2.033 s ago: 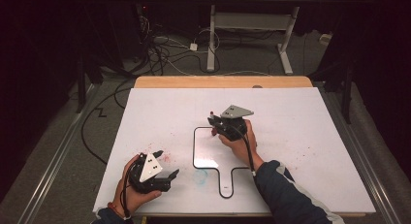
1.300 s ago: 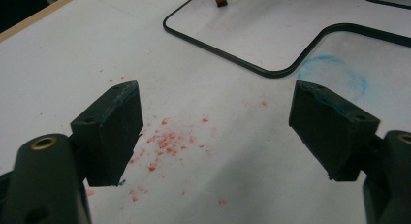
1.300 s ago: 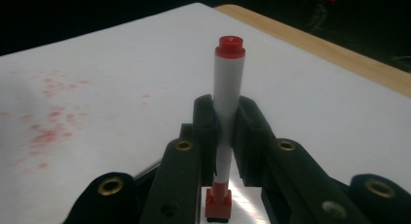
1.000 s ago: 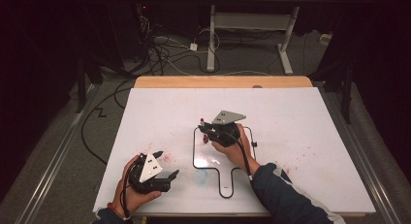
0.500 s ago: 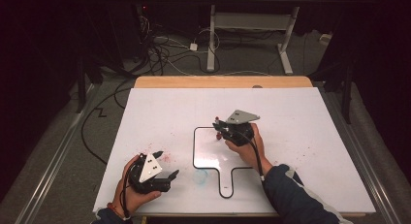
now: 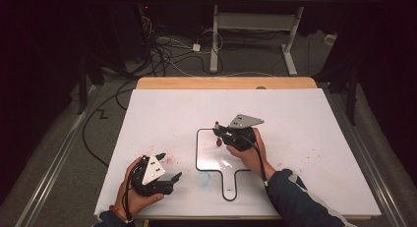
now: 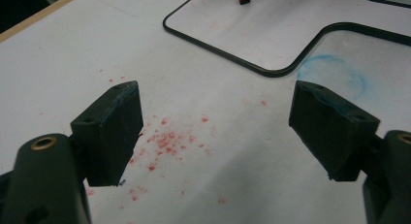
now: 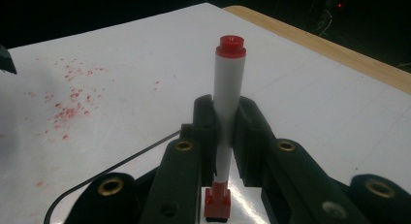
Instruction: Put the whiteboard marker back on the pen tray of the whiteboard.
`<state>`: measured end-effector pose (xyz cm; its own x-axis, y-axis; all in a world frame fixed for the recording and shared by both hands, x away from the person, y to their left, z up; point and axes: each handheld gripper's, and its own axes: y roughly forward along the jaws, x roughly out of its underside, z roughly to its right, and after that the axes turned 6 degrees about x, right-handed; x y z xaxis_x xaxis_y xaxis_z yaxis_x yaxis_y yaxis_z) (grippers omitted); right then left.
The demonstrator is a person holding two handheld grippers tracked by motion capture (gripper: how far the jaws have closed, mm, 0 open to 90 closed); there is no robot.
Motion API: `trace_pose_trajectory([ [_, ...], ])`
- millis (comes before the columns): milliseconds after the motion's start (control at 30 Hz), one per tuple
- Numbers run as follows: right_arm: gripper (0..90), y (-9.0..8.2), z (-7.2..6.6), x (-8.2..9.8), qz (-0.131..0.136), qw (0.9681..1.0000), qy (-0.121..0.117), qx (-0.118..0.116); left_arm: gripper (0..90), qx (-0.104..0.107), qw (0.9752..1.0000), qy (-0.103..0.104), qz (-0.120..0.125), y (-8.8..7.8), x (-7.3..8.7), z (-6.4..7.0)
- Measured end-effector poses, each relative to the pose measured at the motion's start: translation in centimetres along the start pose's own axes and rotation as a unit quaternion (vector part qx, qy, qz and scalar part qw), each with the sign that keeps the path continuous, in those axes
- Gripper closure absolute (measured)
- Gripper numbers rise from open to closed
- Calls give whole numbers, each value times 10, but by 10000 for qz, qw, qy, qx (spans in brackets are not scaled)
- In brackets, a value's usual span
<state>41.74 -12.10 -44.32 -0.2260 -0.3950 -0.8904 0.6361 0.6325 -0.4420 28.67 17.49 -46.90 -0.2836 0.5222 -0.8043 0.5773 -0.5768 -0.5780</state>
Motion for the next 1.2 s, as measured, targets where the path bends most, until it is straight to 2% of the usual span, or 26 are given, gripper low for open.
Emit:
trace_pose_trajectory([
  [67, 814, 2, 4, -1, -12, 10000, 42, 47, 191, 1, 10000, -1, 5, 0, 0, 0],
  [167, 814, 8, 11, -5, -45, 9997, -74, 220, 191, 44, 10000, -33, -30, 1, 0, 1],
  [267, 814, 19, 18, -8, -36, 9995, -1, 328, 191, 23, 10000, -4, -6, 1, 0, 0],
  [300, 814, 22, 19, -9, -29, 9993, -19, 376, 191, 50, 10000, -54, -15, 1, 0, 0],
  [333, 814, 26, 19, -11, -13, 9990, -68, 433, 191, 19, 10000, -7, 9, 0, 0, -1],
  [400, 814, 32, 19, -13, -8, 9988, -11, 489, 192, 23, 10000, -8, 18, 0, 0, -1],
  [467, 814, 37, 15, -15, 11, 9991, 42, 432, 192, 34, 10000, -6, 17, 0, 0, -1],
  [567, 814, 42, 2, -18, 53, 9998, -48, 188, 192, 36, 10000, -10, 25, 0, 1, -1],
  [633, 814, 44, -5, -20, 51, 10000, -14, 66, 192, 30, 10000, -5, 34, 0, 0, -1],
  [700, 814, 44, -8, -21, 13, 9999, -121, 109, 192, 30, 10000, -15, 44, 0, 0, -1],
  [767, 814, 42, -6, -22, -53, 9998, -85, 190, 192, 29, 10000, -14, 39, 0, 0, 0],
  [833, 814, 39, 1, -21, -150, 9990, -102, 411, 192, 27, 10000, -1, 20, 0, 0, -1],
  [1000, 814, 27, 26, -16, -308, 9949, 72, 960, 192, 31, 10000, 6, 2, 0, 0, 0],
  [1133, 814, 21, 31, -11, -255, 9944, 187, 1005, 192, 40, 10000, 20, -20, 1, 0, 0],
  [1200, 814, 20, 29, -9, -174, 9954, 247, 914, 192, 41, 10000, 23, -16, 1, -1, 0],
])
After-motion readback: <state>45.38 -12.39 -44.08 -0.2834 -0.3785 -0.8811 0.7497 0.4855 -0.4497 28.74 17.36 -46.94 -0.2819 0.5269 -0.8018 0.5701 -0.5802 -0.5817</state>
